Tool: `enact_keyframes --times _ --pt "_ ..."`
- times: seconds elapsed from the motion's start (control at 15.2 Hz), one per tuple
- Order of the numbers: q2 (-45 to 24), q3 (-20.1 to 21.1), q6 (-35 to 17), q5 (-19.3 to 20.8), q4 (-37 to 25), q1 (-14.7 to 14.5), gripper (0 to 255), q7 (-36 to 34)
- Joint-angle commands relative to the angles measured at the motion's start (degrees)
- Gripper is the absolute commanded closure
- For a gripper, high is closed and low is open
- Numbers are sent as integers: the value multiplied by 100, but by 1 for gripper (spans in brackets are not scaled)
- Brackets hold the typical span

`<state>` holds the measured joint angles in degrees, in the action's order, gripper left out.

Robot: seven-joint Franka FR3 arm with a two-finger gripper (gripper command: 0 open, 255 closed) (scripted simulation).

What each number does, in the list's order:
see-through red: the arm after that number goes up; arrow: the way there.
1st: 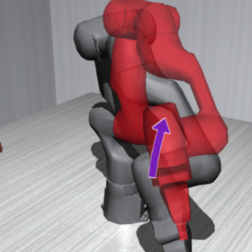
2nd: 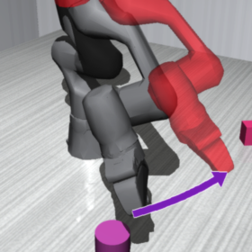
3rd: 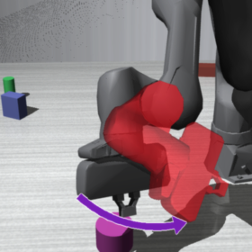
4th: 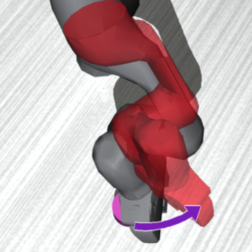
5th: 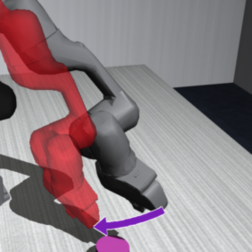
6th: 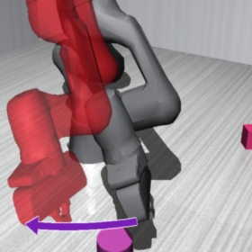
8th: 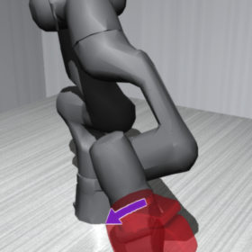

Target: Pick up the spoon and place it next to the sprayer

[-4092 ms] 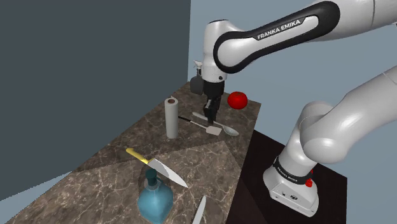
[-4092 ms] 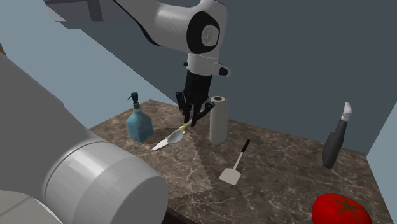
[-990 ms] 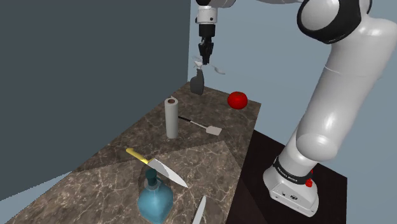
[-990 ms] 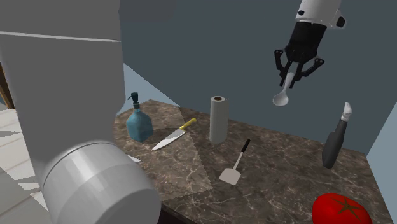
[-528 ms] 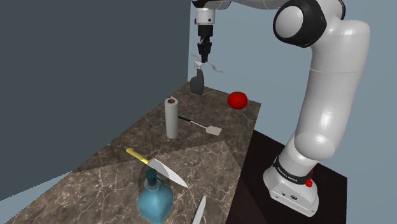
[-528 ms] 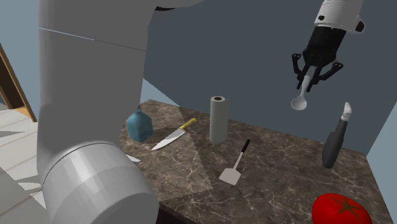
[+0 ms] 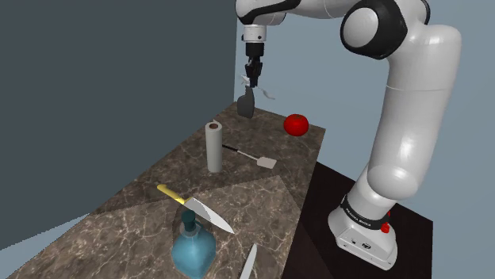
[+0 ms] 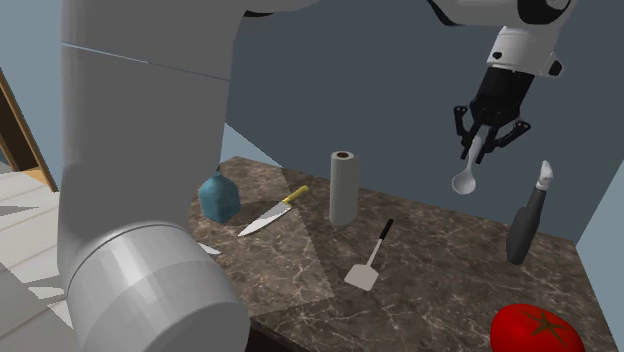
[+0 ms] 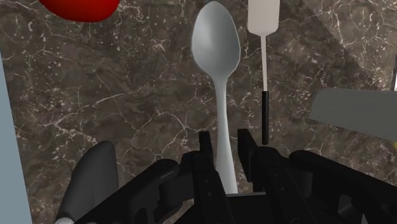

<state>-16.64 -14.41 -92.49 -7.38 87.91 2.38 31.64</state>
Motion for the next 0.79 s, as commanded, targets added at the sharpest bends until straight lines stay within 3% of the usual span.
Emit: enact_keyframes --times 0.0,0.73 --pt "-13 0 -154 -4 140 0 255 20" --pt "-163 21 -938 -57 783 -13 255 94"
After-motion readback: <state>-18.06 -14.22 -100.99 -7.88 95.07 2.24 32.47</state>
